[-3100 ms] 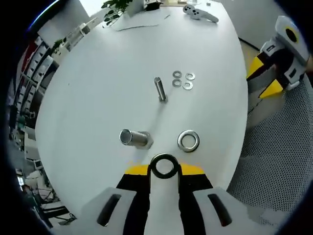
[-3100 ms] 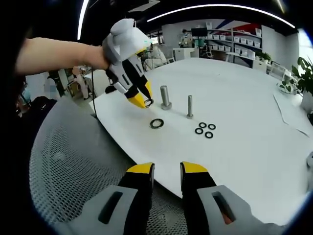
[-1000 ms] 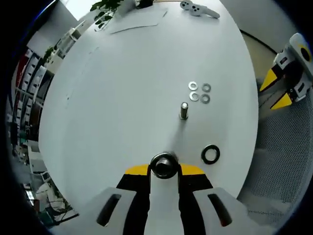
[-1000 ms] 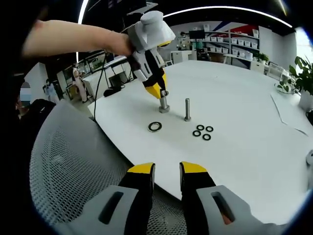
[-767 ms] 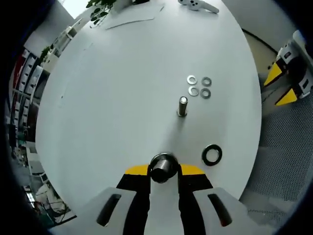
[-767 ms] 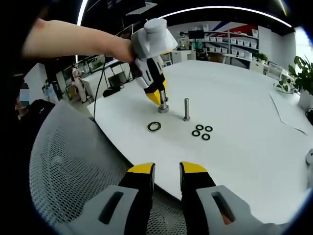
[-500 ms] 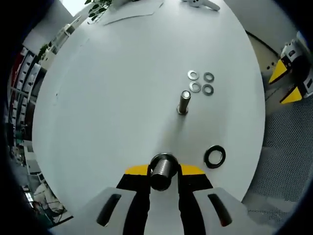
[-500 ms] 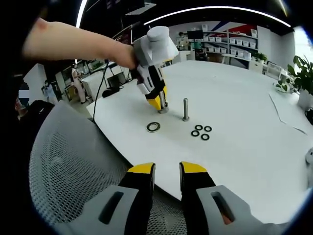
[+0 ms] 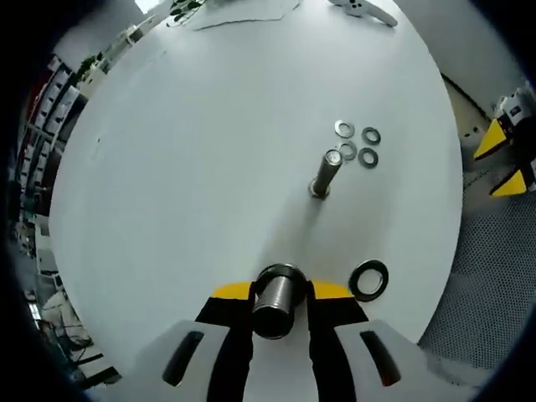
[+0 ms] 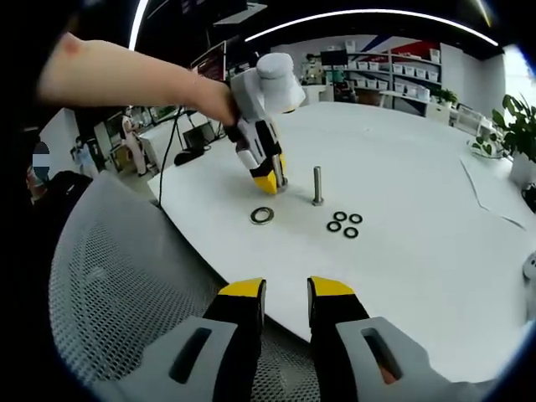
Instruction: Place the washer onto the threaded stud by aligning its center hole with the stud, sliding it down to the base, and recovering from edge contact or off-axis alignment until the washer reaches the visible bottom stop.
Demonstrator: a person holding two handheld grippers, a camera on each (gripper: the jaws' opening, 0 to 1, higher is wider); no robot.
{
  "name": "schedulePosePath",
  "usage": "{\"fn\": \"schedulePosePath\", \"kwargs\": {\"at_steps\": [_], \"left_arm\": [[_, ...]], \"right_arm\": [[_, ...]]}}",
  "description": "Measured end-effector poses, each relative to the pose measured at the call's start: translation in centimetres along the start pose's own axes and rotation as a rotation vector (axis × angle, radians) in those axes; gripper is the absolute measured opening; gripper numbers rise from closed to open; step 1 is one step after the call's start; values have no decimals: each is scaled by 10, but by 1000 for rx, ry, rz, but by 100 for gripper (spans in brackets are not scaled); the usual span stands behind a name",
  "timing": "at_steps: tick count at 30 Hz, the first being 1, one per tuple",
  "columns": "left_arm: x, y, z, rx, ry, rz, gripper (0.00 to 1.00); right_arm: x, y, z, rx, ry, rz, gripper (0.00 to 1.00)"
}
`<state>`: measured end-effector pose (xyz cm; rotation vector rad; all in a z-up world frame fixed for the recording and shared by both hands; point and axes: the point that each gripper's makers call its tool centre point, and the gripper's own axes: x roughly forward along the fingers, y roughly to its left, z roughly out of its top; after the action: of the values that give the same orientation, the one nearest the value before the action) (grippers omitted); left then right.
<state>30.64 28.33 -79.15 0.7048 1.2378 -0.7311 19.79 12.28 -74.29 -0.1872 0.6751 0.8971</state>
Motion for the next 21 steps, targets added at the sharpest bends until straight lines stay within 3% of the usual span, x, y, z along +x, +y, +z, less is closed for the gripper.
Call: {"fn": "schedulePosePath", "kwargs": {"at_steps": [3,10,13,21], "left_arm": [[-1,-2,-10,-26,19,-21,23],[-15,-14,-20,-122,-25,-55,26],[-24,-33,-8,-241,-128,-106,26],[-27,-57,-10,-220,-150,-96,29]], "right_arm": [[0,0,0,-1,3,2,23],[0,2,-1,-8,8,12,23],[1,2,0,-9,7,15,23],[1,4,-1,-14,13,27,23]]}}
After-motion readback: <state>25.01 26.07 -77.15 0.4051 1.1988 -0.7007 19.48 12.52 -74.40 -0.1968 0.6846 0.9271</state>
